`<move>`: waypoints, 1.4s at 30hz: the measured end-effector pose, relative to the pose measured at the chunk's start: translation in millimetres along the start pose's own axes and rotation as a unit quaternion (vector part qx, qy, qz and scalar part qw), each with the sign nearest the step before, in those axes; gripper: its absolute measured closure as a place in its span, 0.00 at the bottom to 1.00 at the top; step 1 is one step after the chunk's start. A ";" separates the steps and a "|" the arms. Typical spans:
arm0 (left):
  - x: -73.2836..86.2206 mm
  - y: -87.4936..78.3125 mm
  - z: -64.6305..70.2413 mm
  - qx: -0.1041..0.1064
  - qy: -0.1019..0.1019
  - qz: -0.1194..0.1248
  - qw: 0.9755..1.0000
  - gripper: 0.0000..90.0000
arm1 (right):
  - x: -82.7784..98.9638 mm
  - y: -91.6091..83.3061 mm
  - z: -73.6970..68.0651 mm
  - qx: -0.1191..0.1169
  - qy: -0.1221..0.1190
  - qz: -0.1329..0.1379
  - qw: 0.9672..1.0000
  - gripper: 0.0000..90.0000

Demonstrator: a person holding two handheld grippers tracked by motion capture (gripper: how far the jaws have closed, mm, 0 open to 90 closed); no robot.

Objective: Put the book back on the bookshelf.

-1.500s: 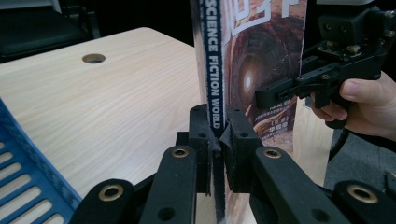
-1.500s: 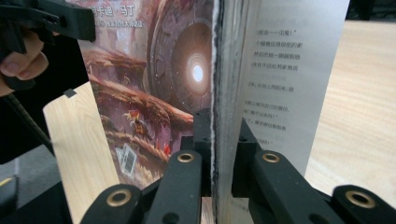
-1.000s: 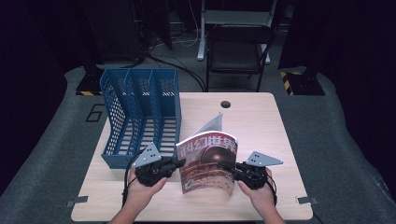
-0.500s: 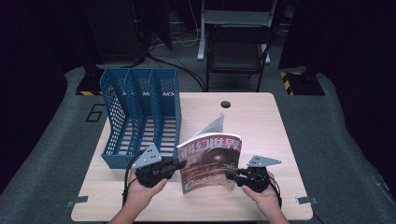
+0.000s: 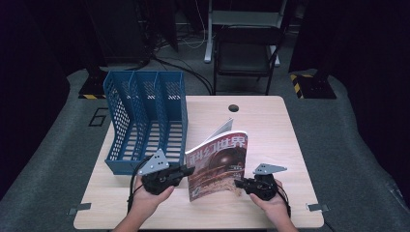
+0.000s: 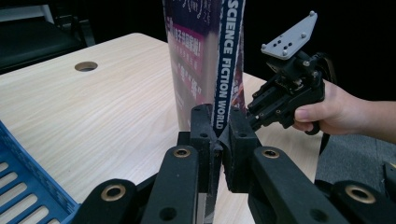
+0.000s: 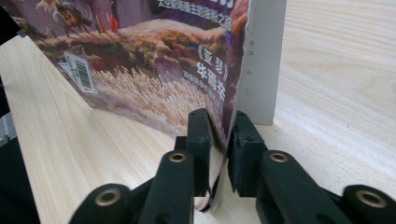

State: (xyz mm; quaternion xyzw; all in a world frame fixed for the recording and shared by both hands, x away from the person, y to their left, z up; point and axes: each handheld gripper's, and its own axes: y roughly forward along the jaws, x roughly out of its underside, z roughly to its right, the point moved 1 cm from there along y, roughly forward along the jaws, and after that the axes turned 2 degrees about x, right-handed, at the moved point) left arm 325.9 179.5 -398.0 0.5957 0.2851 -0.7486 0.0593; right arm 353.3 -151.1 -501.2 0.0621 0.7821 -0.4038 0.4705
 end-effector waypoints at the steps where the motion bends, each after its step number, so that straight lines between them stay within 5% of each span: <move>1: 0.1 0.3 0.8 -0.001 -0.001 0.001 1.000 0.93 | -0.5 0.7 -1.1 0.002 -0.002 0.002 1.000 0.91; 15: -1.9 -2.6 11.5 0.005 0.023 0.001 1.000 0.93 | -8.6 12.5 -8.6 0.048 0.013 0.022 0.999 0.95; 24: 0.9 -5.9 10.9 0.002 0.038 -0.001 0.999 0.93 | -10.6 19.0 -9.9 0.045 0.006 0.026 0.999 0.93; 42: 2.0 -10.7 5.9 0.011 0.003 -0.018 1.000 0.89 | -7.9 18.2 -5.6 0.033 0.012 0.017 0.999 0.79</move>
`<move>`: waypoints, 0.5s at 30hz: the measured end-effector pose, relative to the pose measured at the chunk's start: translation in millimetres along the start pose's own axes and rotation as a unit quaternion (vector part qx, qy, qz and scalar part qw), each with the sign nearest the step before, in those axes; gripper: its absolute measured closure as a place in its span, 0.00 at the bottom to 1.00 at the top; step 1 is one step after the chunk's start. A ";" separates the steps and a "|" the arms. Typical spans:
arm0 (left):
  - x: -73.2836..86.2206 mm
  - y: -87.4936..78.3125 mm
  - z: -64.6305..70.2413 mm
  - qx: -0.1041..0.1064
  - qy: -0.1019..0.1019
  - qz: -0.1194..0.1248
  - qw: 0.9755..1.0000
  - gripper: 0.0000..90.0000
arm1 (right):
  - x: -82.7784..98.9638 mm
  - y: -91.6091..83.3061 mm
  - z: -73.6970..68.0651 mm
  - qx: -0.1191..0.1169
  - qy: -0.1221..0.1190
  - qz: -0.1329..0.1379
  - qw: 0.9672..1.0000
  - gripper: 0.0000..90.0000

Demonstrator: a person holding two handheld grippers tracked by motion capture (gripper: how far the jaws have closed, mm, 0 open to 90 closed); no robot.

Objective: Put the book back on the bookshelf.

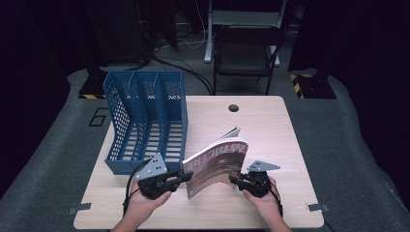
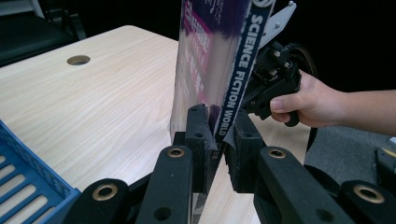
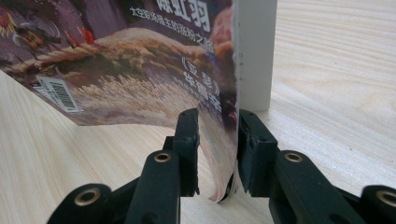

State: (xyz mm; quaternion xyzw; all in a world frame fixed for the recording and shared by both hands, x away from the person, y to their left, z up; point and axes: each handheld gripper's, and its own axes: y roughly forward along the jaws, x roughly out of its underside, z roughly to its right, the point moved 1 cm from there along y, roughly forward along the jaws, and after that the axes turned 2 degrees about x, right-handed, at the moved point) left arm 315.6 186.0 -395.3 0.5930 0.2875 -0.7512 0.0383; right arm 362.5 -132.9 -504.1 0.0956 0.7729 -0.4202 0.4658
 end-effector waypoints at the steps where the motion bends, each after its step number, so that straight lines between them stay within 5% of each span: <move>1: -0.5 -0.4 -1.1 0.001 0.003 -0.003 1.000 0.89 | 0.1 -0.3 0.0 0.003 0.000 0.000 1.000 0.78; 15: -17.8 10.5 1.0 -0.005 -0.001 -0.018 1.000 0.80 | 0.1 -1.1 -1.6 -0.001 0.002 0.003 1.000 0.78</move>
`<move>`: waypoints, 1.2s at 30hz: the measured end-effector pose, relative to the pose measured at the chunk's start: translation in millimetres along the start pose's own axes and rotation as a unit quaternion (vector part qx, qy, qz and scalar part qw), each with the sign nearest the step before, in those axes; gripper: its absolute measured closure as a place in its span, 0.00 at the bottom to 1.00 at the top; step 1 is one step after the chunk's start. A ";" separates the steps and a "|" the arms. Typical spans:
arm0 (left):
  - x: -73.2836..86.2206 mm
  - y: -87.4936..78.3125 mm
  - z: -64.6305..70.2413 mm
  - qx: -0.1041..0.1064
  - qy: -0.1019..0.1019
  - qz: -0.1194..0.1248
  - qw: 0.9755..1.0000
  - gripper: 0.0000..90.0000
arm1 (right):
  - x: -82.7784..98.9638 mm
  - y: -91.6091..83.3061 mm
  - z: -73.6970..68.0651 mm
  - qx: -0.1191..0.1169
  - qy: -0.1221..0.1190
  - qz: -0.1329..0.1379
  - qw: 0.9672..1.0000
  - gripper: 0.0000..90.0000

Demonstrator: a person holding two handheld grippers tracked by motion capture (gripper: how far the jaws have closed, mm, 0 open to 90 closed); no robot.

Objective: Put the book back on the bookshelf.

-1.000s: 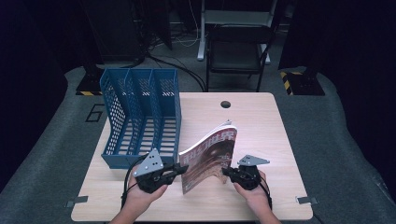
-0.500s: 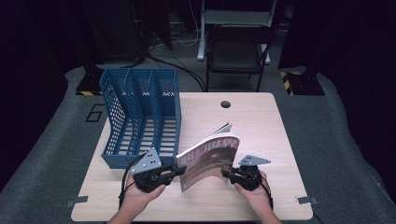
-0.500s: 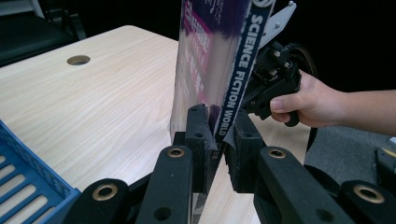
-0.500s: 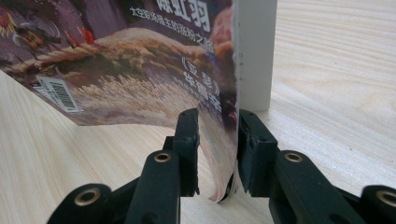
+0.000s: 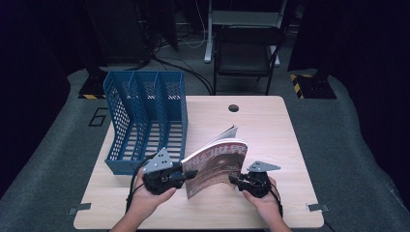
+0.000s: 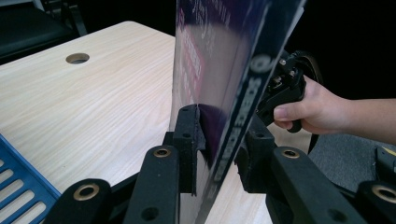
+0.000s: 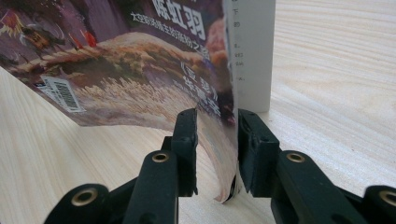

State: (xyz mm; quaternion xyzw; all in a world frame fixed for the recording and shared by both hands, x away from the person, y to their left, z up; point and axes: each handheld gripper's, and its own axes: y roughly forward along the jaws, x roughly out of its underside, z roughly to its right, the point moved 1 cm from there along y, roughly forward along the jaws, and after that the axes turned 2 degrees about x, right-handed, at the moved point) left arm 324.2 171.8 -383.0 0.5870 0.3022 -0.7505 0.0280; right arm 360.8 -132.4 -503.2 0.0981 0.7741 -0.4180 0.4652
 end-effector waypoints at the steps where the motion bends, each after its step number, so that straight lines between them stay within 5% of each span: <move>1: -2.4 1.0 0.1 -0.002 0.002 0.000 1.000 0.80 | 0.0 0.0 0.0 0.000 0.000 0.000 1.000 0.78; 36: -55.6 10.8 -2.2 -0.020 -0.020 -0.022 0.999 0.81 | 0.2 -0.3 0.5 -0.001 0.000 0.001 1.000 0.77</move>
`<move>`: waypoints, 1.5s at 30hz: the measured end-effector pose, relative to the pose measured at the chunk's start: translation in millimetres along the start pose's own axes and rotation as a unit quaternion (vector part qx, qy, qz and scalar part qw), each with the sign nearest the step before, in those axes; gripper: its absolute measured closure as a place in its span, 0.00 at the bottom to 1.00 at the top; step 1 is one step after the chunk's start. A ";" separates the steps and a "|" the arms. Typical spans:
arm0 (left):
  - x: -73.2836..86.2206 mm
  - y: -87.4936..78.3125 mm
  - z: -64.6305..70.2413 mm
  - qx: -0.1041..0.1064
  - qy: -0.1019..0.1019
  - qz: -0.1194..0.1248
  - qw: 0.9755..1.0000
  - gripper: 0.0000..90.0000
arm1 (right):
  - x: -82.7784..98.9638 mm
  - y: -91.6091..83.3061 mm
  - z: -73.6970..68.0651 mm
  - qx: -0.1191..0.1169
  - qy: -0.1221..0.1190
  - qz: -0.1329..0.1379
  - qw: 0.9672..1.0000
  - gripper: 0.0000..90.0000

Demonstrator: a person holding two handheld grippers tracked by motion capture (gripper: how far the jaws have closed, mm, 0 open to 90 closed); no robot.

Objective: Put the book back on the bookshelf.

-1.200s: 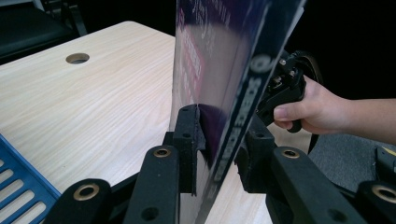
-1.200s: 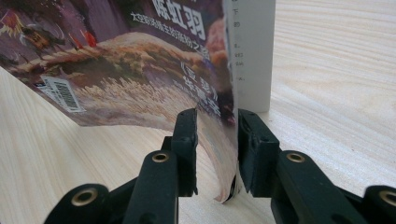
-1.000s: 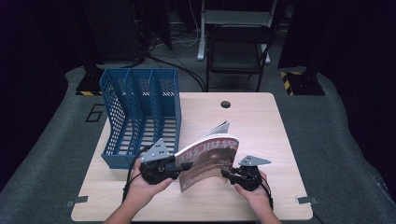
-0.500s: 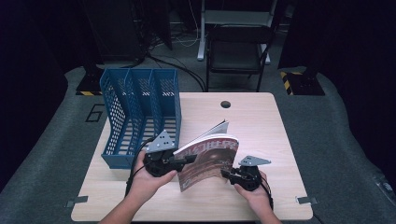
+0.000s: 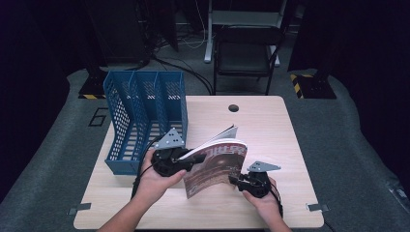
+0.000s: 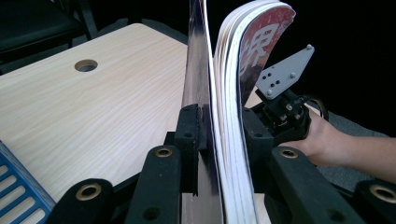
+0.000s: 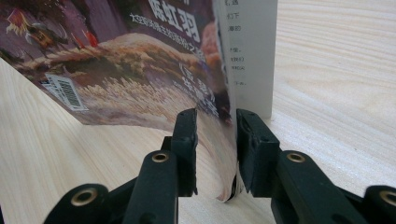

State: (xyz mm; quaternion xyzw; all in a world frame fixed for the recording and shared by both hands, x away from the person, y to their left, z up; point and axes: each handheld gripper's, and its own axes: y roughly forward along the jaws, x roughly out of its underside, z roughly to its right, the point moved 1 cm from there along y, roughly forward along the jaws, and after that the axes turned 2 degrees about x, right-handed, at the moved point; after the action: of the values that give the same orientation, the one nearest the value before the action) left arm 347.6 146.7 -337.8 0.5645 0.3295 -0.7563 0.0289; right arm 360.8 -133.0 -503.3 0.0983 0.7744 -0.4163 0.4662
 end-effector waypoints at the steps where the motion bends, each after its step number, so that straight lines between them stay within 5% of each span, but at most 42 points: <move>1: -0.4 0.2 0.1 0.001 -0.001 -0.001 1.000 0.82 | 0.0 0.0 0.0 0.000 0.000 0.000 1.000 0.77; 30: -3.8 4.5 0.7 -0.012 0.019 -0.017 1.000 0.92 | 0.5 0.3 0.0 -0.006 0.006 0.000 1.000 0.78; 45: -11.2 4.6 2.3 -0.008 0.027 -0.057 0.998 0.92 | 0.7 0.5 0.0 -0.005 0.004 0.000 1.000 0.78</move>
State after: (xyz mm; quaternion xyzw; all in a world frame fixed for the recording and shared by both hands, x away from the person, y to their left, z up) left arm 351.6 138.1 -329.8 0.5651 0.3676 -0.7383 -0.0192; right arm 360.7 -132.9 -504.1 0.0983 0.7782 -0.4121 0.4636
